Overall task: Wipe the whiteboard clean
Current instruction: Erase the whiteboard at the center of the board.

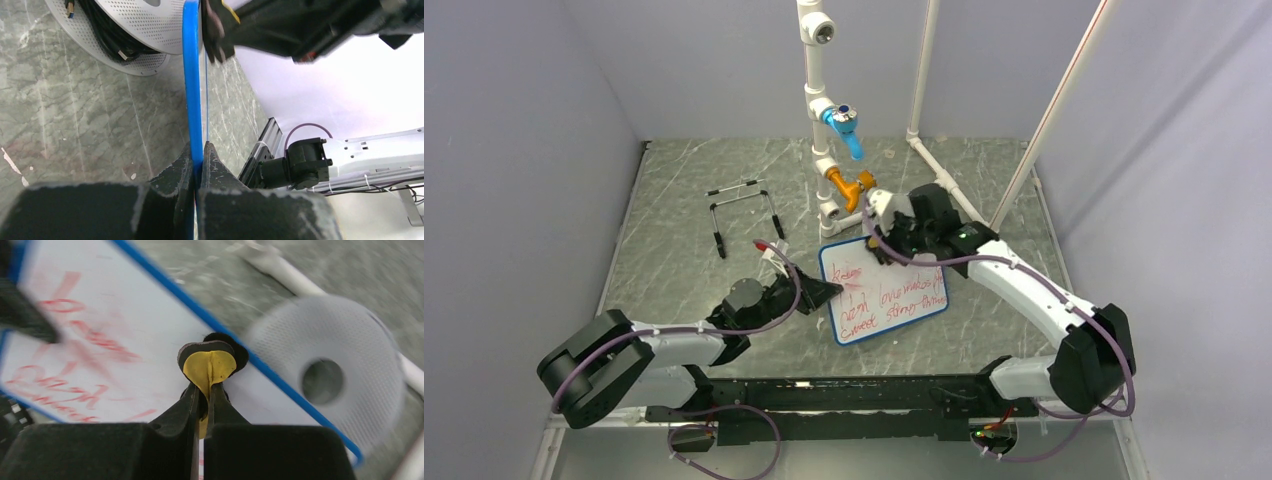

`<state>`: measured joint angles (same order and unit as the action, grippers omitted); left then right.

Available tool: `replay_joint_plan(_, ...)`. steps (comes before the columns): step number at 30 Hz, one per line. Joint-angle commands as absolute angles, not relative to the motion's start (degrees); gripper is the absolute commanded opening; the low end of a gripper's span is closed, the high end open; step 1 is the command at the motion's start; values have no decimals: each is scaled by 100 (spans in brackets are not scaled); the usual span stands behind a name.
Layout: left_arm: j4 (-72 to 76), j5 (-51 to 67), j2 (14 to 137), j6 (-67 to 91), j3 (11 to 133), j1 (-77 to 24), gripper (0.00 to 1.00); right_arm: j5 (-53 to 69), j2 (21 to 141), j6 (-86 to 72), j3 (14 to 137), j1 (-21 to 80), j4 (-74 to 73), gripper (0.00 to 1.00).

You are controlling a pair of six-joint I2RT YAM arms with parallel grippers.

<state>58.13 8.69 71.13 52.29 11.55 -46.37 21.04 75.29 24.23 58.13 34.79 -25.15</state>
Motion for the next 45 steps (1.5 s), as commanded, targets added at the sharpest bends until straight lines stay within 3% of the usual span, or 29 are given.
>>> replay_joint_plan(1, 6041, 1887, 6920, 4677, 1469, -4816, 0, 1128, 7372, 2147, 5758, 2680, -2071, 0)
replay_joint_plan(11, 6038, 1935, 6890, 4615, 1484, -4817, 0, 3201, 7606, 3122, 5990, 3583, -2981, 0)
replay_joint_plan(20, 5641, 1748, 6412, 4423, 1292, -4810, 0, 1319, 7258, 2804, 5402, 2577, -2301, 0)
replay_joint_plan(27, 5624, 1822, 6295, 4406, 1209, -4713, 0, 2798, 7390, 3654, 5223, 3262, -3060, 0)
replay_joint_plan(30, 5675, 1824, 6232, 4453, 1142, -4677, 0, 2661, 7497, 3558, 5295, 3287, -3025, 0)
replay_joint_plan(36, 5609, 1881, 6090, 4448, 1078, -4675, 0, 1692, 7154, 2756, 5221, 2398, -2174, 0)
replay_joint_plan(45, 6272, 1898, 6284, 4835, 940, -4610, 0, 2981, 7243, 4003, 4873, 3425, -3178, 0)
